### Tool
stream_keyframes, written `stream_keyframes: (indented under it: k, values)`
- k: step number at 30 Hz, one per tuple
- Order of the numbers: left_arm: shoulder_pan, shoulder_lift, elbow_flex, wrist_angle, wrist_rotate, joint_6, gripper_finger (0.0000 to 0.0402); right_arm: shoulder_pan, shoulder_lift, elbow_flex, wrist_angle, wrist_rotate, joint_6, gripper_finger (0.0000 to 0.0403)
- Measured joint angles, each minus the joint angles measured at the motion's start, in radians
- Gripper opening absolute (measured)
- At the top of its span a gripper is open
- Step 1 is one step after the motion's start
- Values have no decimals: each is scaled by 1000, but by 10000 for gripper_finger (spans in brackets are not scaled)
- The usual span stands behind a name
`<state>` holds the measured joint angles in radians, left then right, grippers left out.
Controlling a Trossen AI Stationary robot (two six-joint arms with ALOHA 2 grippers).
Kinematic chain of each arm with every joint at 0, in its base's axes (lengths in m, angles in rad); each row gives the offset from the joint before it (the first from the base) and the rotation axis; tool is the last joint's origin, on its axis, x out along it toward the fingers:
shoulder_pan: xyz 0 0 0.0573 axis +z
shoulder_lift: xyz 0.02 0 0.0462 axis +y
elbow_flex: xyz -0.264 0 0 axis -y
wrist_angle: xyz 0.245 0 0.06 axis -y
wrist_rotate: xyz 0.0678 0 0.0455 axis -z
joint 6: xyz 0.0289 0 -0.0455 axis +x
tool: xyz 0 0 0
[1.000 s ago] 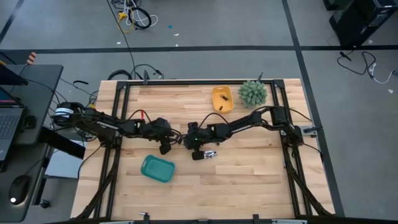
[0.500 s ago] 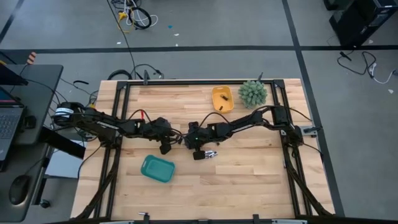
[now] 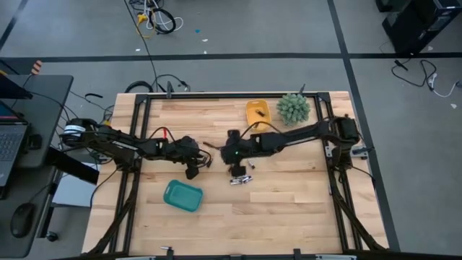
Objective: Sort batteries
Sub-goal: Put the black battery into the yellow bin
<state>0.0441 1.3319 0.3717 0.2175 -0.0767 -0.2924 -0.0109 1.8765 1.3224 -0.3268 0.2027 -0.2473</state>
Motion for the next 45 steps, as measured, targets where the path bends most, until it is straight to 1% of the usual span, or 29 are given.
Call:
stream_keyframes:
  k: [5, 8, 11, 15, 19, 23, 28, 32, 38, 45]
  values:
    - [0, 0, 0, 19, -3, 0, 119, -81, -83, -1, -101, 14, -22, 33]
    - [0, 0, 0, 30, -3, 0, 119, -145, -135, -41, -103, 12, -49, 30]
    - [0, 0, 0, 27, -3, 0, 119, -236, -193, -103, -104, 13, -49, 28]
    - [0, 0, 0, 28, -17, 0, 119, -364, -266, -208, -58, 1, -9, 31]
    - [0, 0, 0, 30, -43, 0, 119, -483, -293, -302, 33, -11, 61, 31]
    - [0, 0, 0, 48, -44, 0, 119, -546, -294, -362, 113, -21, 72, 50]
    - [0, 0, 0, 62, -43, 0, 119, -560, -293, -370, 143, -21, 72, 90]
    - [0, 0, 0, 62, -42, 0, 119, -547, -293, -370, 181, -22, 71, 110]
    - [0, 0, 0, 68, -41, 0, 119, -503, -300, -369, 199, -21, 71, 118]
    - [0, 0, 0, 80, -7, 3, 119, -394, -364, -370, 179, -22, 72, 117]
